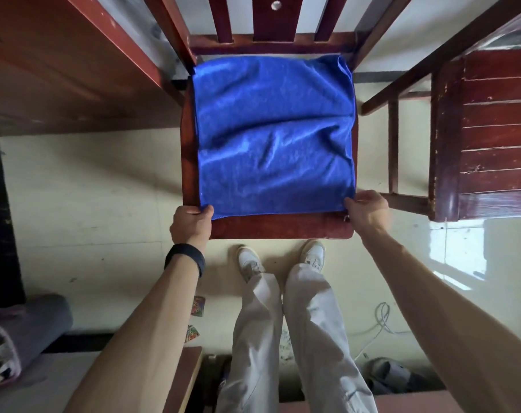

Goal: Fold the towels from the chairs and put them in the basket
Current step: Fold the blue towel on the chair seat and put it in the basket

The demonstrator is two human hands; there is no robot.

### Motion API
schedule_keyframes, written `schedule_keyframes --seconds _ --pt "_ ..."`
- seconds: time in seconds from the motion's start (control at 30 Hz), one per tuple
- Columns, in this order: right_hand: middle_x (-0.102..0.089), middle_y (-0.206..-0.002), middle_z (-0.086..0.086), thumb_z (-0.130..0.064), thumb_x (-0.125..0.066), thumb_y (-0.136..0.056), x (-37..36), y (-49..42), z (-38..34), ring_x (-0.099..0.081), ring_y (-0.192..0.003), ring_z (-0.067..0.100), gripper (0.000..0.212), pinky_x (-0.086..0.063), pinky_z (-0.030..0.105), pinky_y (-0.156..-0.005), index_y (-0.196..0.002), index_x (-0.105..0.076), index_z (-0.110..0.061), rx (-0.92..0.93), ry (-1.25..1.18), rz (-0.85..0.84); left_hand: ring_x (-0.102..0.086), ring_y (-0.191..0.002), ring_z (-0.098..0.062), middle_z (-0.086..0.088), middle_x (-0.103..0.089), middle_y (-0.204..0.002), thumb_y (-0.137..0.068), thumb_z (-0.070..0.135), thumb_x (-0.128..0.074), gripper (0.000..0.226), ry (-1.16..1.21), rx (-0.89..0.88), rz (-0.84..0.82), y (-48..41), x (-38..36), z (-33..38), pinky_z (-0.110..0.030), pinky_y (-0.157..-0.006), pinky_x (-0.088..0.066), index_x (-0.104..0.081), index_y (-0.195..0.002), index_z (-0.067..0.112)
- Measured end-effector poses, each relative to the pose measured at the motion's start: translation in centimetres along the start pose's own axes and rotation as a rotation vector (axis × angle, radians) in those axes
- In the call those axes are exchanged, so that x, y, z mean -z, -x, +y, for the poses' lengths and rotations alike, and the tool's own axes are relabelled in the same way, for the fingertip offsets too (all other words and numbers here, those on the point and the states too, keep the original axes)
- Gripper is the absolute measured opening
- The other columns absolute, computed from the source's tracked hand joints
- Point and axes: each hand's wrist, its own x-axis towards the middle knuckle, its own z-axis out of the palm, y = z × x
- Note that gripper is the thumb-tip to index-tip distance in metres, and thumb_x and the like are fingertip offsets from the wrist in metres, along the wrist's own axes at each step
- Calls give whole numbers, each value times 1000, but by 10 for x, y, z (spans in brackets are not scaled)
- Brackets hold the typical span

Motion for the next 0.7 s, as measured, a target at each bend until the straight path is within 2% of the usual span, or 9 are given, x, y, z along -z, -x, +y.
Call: schedule_keyframes --seconds 0.07,0.2,0.3,0.4,0.47,0.5,0.57,0.63,0.7 --pt "-72 -97 6 -31 -69 -82 -1 3 0 -67 -95 29 20 -53 38 -89 -96 -67 -17 16 67 28 -68 -83 -35 -7 -72 -80 -86 47 -65 34 -135 -6 24 5 -1 3 -34 -73 -52 -68 -79 13" --pt "-69 -109 16 -27 -63 -89 -7 4 -3 -61 -107 35 27 -45 37 -91 -107 -65 -7 27 145 43 -64 -100 -39 -12 -70 -102 -95 43 -56 37 -248 26 56 12 -9 11 -40 -80 -49 -66 -103 8" --pt "-60 -123 23 -24 -55 -95 -13 8 -6 -55 -115 38 33 -42 37 -93 -118 -57 0 6 185 49 -64 -100 -39 -11 -69 -103 -98 40 -53 34 -278 32 80 18 -12 16 -36 -72 -43 -64 -106 10" --pt "-58 -125 22 -25 -49 -99 -12 14 -6 -55 -118 38 35 -39 36 -87 -122 -51 1 -44 116 52 -64 -102 -37 -10 -70 -105 -98 39 -54 32 -248 12 107 22 -9 16 -37 -76 -46 -64 -107 11" --pt "-61 -114 16 -26 -48 -99 -8 17 -3 -58 -109 35 25 -39 34 -82 -114 -50 -5 -56 6 32 -67 -98 -33 -5 -70 -100 -95 42 -56 26 -107 23 91 22 -6 10 -36 -80 -52 -61 -103 18" --pt "-63 -107 13 -27 -49 -97 -6 18 0 -61 -103 34 19 -46 36 -82 -106 -49 -11 -65 -82 12 -71 -90 -30 -2 -70 -93 -94 42 -58 21 18 44 63 21 -3 7 -37 -79 -56 -58 -98 22" --pt "-69 -97 10 -33 -54 -90 3 20 3 -68 -92 34 16 -56 45 -82 -99 -48 -20 -110 -260 -30 -72 -73 -20 1 -69 -85 -96 35 -61 14 283 132 -34 25 6 6 -34 -67 -58 -54 -96 23" --pt "-69 -81 6 -28 -62 -91 17 25 3 -69 -77 29 19 -57 41 -75 -103 -52 -18 -160 -416 -61 -70 -67 -14 -1 -71 -86 -95 26 -66 17 465 206 -117 31 20 10 -29 -60 -56 -55 -104 17" --pt "-66 -77 6 -16 -67 -92 35 32 -1 -64 -65 23 17 -56 35 -70 -105 -55 -11 -174 -579 -96 -69 -68 -13 -4 -71 -86 -92 20 -69 18 552 224 -146 39 38 17 -26 -59 -56 -57 -104 15"
